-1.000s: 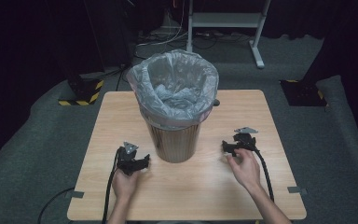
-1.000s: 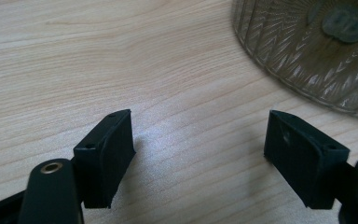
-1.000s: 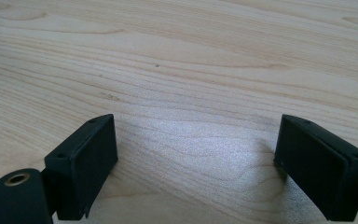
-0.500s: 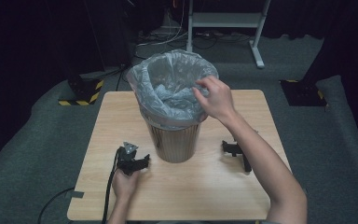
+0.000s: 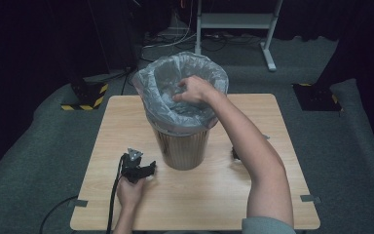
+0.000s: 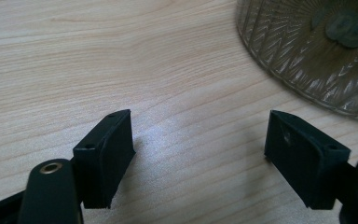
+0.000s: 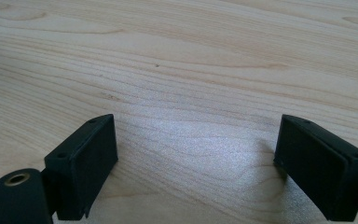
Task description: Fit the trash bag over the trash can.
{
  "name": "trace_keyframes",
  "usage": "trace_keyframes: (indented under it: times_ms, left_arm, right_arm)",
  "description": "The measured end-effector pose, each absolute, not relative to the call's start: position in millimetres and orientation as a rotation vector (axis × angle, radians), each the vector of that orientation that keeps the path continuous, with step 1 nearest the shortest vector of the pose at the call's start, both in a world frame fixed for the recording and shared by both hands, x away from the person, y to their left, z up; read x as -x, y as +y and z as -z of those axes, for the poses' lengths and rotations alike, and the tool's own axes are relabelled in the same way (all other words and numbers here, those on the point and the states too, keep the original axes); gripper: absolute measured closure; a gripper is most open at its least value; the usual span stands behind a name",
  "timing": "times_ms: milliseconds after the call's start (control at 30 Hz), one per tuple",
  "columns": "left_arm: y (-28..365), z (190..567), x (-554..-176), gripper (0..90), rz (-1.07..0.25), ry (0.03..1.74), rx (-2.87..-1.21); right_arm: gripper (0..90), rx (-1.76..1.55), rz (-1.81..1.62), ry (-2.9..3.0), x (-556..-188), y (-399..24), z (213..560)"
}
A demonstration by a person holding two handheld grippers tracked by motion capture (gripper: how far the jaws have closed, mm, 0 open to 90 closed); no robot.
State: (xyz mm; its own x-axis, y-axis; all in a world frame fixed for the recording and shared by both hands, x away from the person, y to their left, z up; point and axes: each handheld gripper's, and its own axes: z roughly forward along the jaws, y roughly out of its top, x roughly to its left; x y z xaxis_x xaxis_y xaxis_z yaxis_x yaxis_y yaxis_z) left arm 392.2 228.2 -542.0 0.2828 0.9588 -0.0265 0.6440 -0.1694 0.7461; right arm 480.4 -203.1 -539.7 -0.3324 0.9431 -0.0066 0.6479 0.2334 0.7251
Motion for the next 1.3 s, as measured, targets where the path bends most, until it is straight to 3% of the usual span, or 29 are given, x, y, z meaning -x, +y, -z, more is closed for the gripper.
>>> trace_keyframes:
  times_ms: [1300]
  left_arm:
    - [229.6,541.9,-392.6,23.6,-0.604,1.439,-1.889]
  right_arm:
    - [12.6,-1.449,-0.878,2.069,-480.5,-203.6,539.7]
